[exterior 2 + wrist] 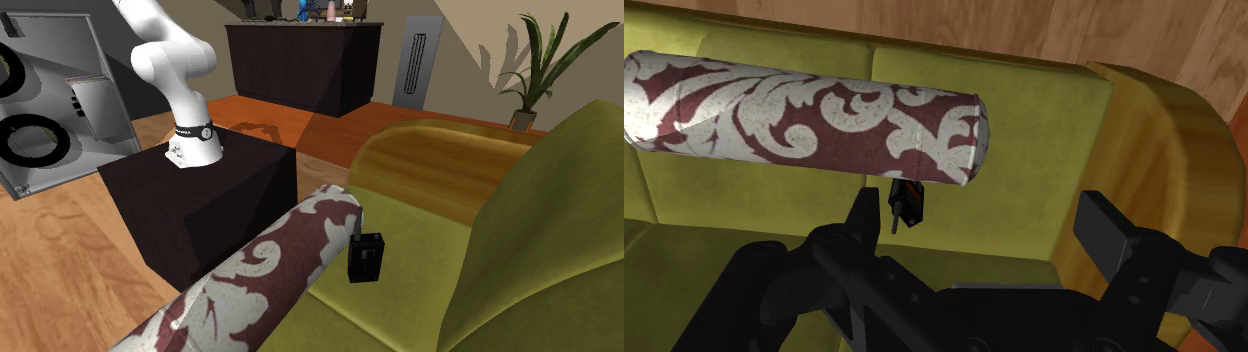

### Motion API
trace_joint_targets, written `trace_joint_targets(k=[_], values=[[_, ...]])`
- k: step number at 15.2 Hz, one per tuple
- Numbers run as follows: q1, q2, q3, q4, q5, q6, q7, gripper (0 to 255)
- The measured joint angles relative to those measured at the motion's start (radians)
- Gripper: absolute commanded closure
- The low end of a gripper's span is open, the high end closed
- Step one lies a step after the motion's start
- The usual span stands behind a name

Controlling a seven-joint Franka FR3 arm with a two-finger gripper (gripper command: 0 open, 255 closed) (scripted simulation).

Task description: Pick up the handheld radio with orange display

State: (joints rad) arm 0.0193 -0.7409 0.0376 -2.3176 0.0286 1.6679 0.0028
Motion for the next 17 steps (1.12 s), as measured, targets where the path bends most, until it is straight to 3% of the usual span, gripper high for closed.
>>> trace_joint_targets(k=[3,8,17], values=[[-0.001,0.026,0.000,-0.013,0.000,0.034,-0.002,0],[-0.005,0.154,-0.005,-0.045,-0.004,0.177,-0.012,0],[-0.020,0.459,-0.029,-0.005,-0.015,0.411,-0.050,0]])
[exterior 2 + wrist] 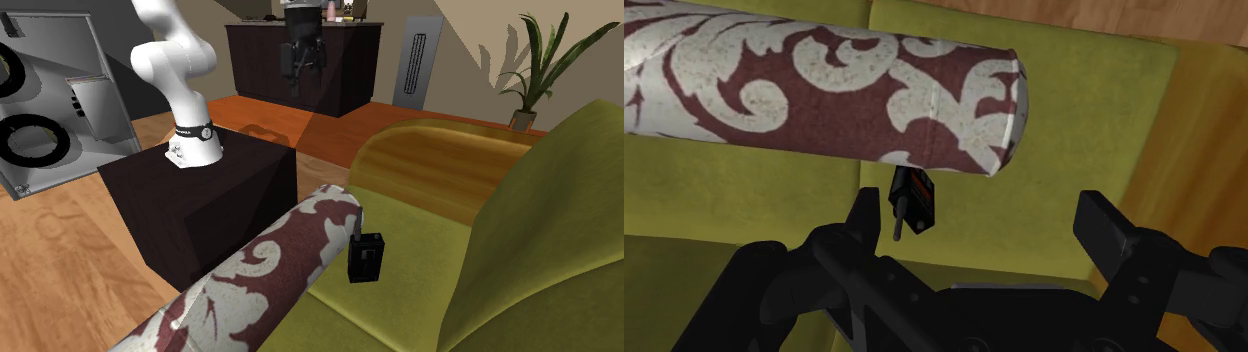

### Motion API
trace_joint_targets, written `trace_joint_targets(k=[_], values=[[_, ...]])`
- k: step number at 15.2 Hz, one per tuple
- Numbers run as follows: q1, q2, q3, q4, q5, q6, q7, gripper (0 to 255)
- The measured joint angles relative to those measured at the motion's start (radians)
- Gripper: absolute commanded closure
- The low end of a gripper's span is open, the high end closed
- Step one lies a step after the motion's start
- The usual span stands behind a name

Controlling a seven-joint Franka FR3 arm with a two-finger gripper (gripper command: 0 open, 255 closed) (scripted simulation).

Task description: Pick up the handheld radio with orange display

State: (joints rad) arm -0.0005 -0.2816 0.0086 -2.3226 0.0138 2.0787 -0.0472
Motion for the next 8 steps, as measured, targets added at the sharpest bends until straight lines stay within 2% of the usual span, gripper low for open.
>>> trace_joint_targets(k=[8], values=[[-0.008,0.297,-0.011,0.105,0.001,0.164,-0.024,0]])
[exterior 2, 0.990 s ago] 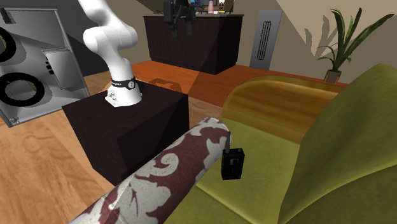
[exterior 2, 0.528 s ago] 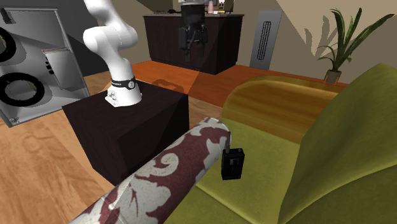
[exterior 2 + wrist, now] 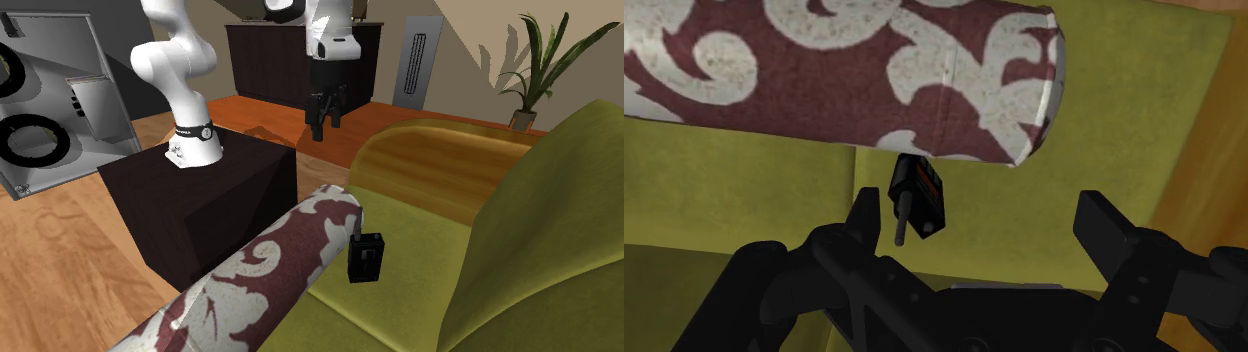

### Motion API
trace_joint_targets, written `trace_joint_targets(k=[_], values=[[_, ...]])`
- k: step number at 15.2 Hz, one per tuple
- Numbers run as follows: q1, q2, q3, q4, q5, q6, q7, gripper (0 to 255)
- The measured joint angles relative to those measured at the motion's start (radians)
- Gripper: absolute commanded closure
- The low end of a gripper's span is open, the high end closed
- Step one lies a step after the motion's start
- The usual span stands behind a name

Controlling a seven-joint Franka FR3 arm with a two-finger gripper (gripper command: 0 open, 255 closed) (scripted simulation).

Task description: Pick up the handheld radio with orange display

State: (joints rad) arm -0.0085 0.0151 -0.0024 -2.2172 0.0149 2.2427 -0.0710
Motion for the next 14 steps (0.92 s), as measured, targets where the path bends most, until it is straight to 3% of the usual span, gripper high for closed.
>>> trace_joint_targets(k=[10,14], values=[[-0.013,0.387,-0.006,0.243,0.007,0.109,-0.026,0],[-0.021,0.545,-0.007,0.389,0.009,0.106,-0.037,0]])
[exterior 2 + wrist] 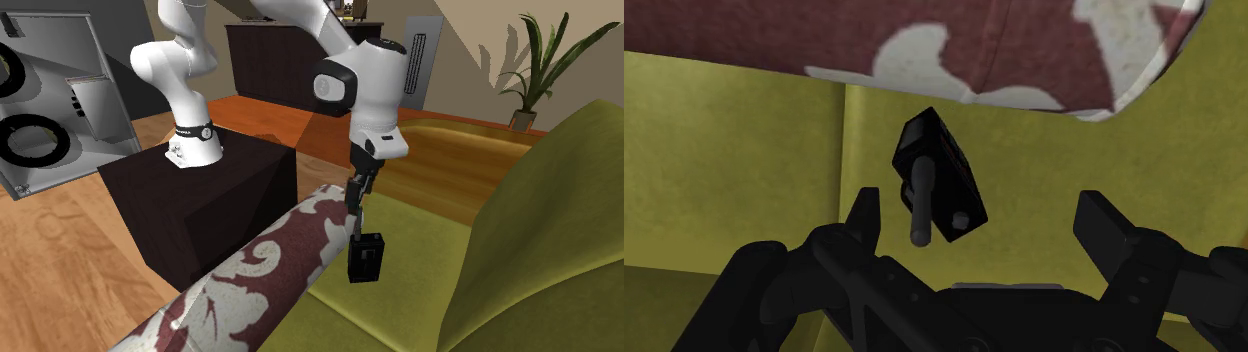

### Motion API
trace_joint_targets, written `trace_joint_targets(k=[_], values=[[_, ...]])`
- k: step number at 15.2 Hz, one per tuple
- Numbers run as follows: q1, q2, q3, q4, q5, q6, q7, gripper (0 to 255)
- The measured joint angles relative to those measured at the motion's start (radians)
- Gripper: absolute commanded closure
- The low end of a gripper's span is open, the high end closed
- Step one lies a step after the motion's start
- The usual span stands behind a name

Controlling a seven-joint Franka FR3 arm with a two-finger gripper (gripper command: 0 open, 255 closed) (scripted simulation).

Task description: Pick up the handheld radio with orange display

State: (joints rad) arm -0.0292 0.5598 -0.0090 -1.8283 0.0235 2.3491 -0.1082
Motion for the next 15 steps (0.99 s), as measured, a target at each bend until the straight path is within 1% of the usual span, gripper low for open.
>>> trace_joint_targets(k=[5,8,13,14,15], values=[[-0.006,0.210,0.001,0.214,0.001,-0.022,-0.006,0],[-0.007,0.269,0.001,0.257,0.001,-0.008,-0.008,0],[-0.010,0.325,0.001,0.288,0.001,0.017,-0.010,0],[-0.010,0.330,0.001,0.289,0.002,0.021,-0.011,255],[-0.009,0.333,0.001,0.291,0.002,0.022,-0.010,255]])
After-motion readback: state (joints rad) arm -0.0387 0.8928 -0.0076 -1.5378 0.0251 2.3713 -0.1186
